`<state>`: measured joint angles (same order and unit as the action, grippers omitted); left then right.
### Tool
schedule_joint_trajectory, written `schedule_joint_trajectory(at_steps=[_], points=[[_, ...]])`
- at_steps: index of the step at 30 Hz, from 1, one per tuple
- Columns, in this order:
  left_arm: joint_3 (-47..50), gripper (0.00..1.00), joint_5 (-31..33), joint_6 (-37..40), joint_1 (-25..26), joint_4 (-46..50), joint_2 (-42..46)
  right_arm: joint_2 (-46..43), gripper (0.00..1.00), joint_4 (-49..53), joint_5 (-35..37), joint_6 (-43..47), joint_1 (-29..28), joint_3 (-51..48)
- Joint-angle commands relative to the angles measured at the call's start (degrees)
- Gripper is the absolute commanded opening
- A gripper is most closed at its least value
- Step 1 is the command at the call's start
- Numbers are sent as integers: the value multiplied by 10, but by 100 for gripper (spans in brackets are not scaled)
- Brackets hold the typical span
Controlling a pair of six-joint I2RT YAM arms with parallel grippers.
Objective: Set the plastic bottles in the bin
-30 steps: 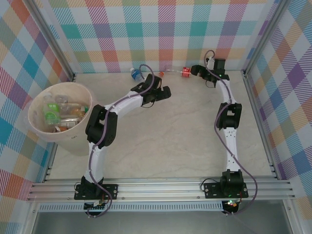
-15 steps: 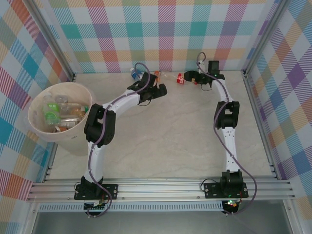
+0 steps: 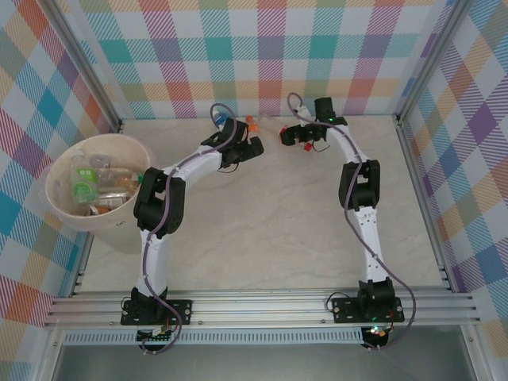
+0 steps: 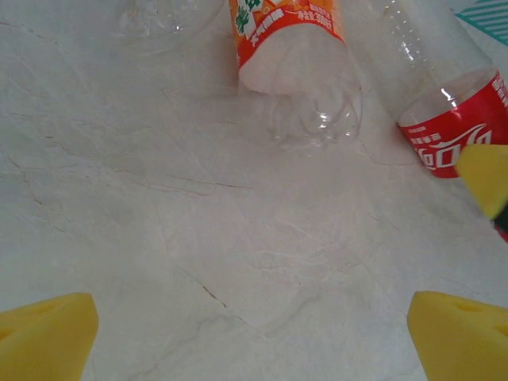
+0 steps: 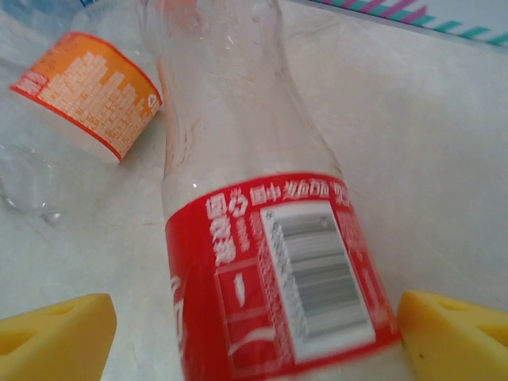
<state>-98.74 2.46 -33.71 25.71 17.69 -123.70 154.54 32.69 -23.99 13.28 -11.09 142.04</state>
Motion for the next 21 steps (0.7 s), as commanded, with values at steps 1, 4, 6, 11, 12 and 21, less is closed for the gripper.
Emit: schedule_joint_trajectory(at_steps=[1, 4, 6, 11, 12, 21], points=[[6, 100, -5, -7, -2, 4, 19, -12, 87, 2, 102, 54, -19, 1], [9, 100, -11, -8, -2, 8, 25, -10, 79, 2, 139, 54, -26, 2], [13, 100, -25, -8, -3, 8, 36, -20, 72, 4, 163, 51, -27, -3], [36, 100, -66, -14, -3, -5, 69, -100, 55, -32, 161, 27, -26, -98], [43, 100, -78, -15, -2, -9, 77, -128, 52, -56, 156, 21, -26, -141], [156, 100, -217, -72, 4, -134, 180, -375, 44, -223, 121, -71, -28, -489]])
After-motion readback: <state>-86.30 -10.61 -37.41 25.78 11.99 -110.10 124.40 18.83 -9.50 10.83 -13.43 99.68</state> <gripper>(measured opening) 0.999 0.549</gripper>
